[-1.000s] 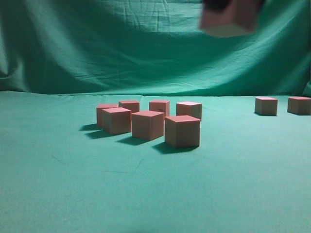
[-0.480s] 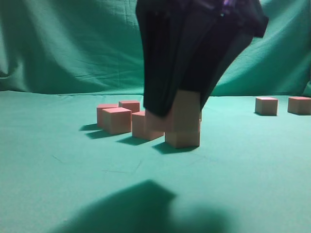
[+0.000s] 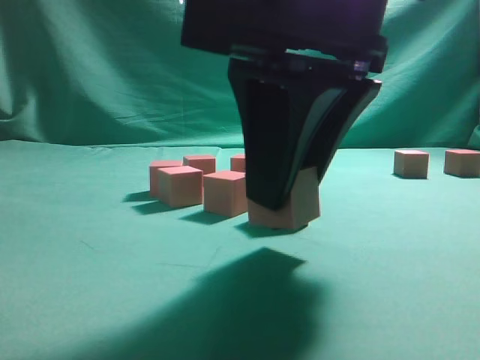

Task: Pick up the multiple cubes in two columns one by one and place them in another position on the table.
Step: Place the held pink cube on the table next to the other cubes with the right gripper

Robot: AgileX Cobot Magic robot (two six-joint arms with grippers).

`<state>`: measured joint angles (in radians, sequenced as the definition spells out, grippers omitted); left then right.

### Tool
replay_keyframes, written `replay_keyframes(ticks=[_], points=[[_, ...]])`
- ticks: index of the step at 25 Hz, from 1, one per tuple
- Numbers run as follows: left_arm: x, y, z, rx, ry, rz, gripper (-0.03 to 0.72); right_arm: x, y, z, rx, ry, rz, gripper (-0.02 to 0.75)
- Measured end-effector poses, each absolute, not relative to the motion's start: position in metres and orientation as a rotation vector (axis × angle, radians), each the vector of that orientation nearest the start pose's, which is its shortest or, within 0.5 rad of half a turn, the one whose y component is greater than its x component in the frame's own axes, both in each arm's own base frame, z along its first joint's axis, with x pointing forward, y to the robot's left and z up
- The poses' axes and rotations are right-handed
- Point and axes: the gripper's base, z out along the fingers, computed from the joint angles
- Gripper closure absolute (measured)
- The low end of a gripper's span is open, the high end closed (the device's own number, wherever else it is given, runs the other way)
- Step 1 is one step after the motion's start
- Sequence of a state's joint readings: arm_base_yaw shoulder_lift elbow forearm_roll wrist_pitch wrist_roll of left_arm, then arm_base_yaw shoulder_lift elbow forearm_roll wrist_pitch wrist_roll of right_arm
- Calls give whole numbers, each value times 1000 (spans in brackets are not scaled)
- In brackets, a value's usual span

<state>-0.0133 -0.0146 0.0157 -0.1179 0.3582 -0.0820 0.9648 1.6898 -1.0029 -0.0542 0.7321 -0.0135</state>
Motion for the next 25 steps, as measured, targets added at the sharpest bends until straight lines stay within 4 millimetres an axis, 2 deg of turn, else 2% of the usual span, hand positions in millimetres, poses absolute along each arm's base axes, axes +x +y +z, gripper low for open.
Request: replay_keyframes(ticks=[5,12,25], points=[[53,-4,177,-136,1839,-182,688,185,258,185,-1421,2488,100,480],[53,-4,177,-136,1839,-182,688,187,260,172,-1448,2510,68,480],[53,-4,177,-136,1839,-182,688,189,259,170,-1414,2526,46,480]])
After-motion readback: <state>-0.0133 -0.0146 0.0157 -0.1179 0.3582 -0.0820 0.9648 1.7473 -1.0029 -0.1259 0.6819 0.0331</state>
